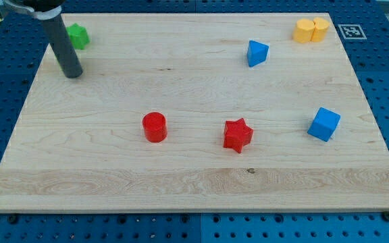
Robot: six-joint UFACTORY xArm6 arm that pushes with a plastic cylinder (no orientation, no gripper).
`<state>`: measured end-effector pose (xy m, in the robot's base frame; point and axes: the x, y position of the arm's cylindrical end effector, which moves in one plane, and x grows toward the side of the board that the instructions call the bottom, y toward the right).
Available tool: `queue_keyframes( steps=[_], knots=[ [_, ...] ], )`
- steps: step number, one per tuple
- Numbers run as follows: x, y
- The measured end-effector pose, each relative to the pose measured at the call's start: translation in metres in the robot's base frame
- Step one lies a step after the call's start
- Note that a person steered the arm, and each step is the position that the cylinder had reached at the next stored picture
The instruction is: Slide the green circle to the green star
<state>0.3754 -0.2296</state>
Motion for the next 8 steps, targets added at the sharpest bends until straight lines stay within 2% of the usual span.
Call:
queue_keyframes(
  steps=[1, 4, 8],
  knots=[
    [0.016, -0.009],
    [-0.014, -0.017],
    [-0.019, -0.02]
  ],
)
